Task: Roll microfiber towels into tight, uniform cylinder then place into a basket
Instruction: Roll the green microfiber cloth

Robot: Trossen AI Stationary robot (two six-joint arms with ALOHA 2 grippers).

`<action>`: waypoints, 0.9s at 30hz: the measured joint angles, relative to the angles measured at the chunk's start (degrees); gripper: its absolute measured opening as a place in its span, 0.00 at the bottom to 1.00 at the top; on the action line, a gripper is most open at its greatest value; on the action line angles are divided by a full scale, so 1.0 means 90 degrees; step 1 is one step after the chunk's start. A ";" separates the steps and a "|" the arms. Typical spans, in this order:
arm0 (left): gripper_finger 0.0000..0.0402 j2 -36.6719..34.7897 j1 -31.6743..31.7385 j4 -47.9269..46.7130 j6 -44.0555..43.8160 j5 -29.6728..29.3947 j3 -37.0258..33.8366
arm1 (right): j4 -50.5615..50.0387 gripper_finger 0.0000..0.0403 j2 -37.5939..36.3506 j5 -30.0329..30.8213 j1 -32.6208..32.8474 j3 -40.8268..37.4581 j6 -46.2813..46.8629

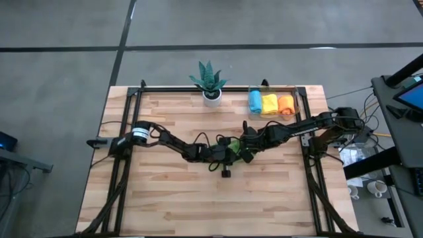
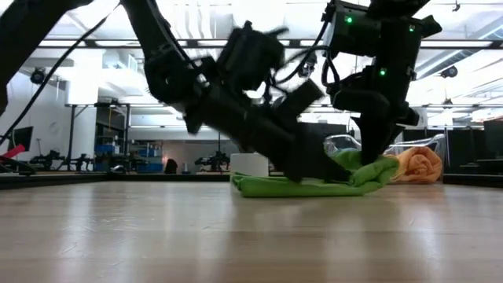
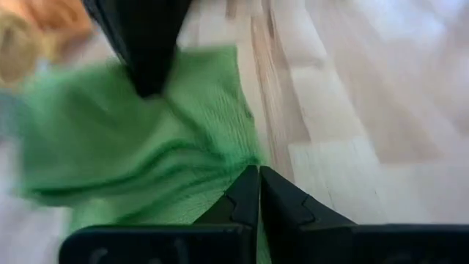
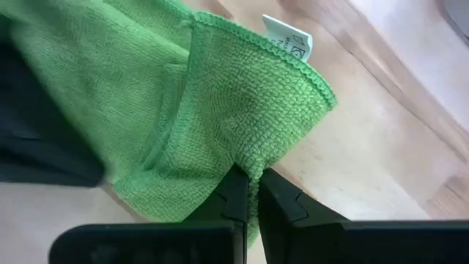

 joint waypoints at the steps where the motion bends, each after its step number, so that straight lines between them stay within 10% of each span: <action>1: 0.00 -0.0113 -0.0005 0.0014 0.0047 -0.0029 -0.0045 | -0.0065 0.02 0.0000 0.0019 -0.0003 -0.0005 -0.0002; 27: 0.00 0.0101 0.0066 0.0340 -0.0221 -0.0369 -0.0229 | -0.1820 0.02 0.0346 0.0175 -0.0171 0.0438 0.0039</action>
